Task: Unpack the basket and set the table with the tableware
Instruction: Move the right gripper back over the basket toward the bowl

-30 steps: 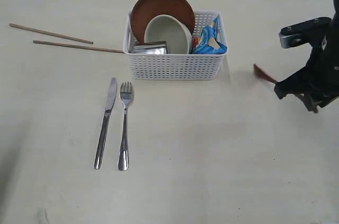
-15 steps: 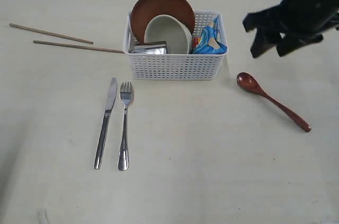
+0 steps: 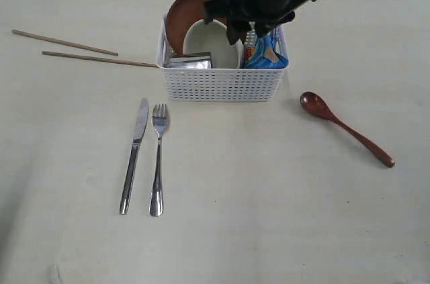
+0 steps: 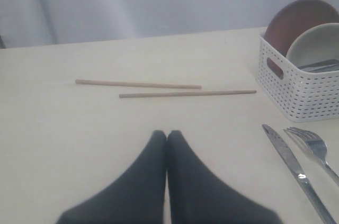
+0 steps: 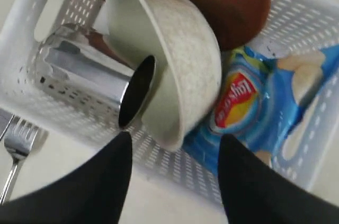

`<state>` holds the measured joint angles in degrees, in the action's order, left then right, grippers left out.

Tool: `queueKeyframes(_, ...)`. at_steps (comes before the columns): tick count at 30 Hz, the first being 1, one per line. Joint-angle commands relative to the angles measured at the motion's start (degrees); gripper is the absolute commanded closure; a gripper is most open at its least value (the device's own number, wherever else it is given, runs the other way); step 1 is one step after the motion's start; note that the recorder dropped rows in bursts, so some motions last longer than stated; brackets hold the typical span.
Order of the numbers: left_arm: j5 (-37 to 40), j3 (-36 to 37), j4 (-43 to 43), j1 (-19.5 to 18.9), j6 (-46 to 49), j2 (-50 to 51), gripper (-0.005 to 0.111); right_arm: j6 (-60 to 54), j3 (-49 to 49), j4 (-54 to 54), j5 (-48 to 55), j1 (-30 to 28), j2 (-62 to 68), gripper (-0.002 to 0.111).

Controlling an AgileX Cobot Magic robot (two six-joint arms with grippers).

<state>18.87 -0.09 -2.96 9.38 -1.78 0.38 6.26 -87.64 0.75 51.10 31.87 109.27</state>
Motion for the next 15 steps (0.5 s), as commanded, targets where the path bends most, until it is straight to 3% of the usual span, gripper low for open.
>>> queueKeyframes(1,-0.5,0.1,0.1,-0.1,0.0,-0.4,0.107,4.5,-5.0,-6.3,0.3,2.3,5.3,0.06)
queueKeyframes(6,-0.5,0.1,0.1,-0.1,0.0,-0.4,0.107,12.4,-7.4,-16.7,0.3,3.7,8.7,0.06)
queueKeyframes(11,-0.5,0.1,0.1,-0.1,0.0,-0.4,0.107,12.4,-7.6,-16.2,-1.2,3.7,11.1,0.061)
queueKeyframes(15,-0.5,0.1,0.1,-0.1,0.0,-0.4,0.107,12.4,-7.6,-16.1,-1.2,3.7,12.1,0.076)
